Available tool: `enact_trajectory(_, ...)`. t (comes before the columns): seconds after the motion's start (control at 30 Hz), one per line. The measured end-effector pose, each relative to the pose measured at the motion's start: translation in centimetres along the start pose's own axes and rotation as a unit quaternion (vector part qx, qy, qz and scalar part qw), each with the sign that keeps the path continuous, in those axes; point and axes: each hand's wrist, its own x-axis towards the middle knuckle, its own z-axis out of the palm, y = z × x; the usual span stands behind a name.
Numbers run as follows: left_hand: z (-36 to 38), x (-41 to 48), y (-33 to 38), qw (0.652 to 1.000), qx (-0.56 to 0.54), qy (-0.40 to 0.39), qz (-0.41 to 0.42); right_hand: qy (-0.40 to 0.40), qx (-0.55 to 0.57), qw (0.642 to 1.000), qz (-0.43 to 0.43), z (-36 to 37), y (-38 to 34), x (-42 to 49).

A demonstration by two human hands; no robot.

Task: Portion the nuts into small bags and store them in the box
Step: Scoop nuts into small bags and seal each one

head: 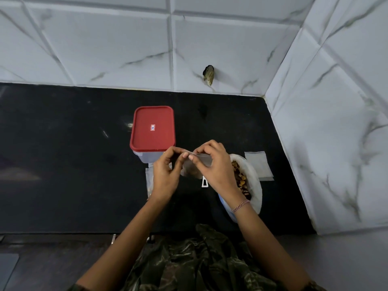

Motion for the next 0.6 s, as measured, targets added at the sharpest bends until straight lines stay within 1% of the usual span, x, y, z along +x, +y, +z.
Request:
enact_trajectory(0.1, 0.4, -0.6, 0.2, 0.999, -0.043, -0.007, -0.017, 0.001, 0.038, 0.999, -0.013, 0.4, -0.6, -0.2)
enact_trajectory(0.2, 0.9, -0.8, -0.1, 1.0, 0.026, 0.014, -0.008, 0.015, 0.072, 0.997, -0.008, 1.2, -0.9, -0.4)
enact_trajectory(0.27, 1.0, -0.8, -0.3, 0.997, 0.071, 0.038, 0.0, 0.012, 0.102, 0.994, 0.02, 1.5, -0.9, -0.4)
enact_trajectory(0.37, 1.2, -0.8, -0.4, 0.992, 0.112, 0.049, 0.011, -0.035, 0.165, 0.982, 0.08, 1.4, -1.0, -0.3)
enact_trajectory(0.47, 1.1, -0.9, -0.5, 0.99, 0.119, 0.073, 0.007, -0.098, 0.204, 0.966, 0.127, 1.1, -1.0, -0.5)
enact_trajectory(0.53, 0.9, -0.9, -0.5, 0.988, 0.129, 0.087, 0.004, -0.129, 0.219, 0.957, 0.137, 0.9, -0.9, -0.6)
enact_trajectory(0.6, 0.8, -0.9, -0.6, 0.987, 0.137, 0.089, 0.007, -0.14, 0.209, 0.958, 0.14, 0.9, -1.0, -0.8)
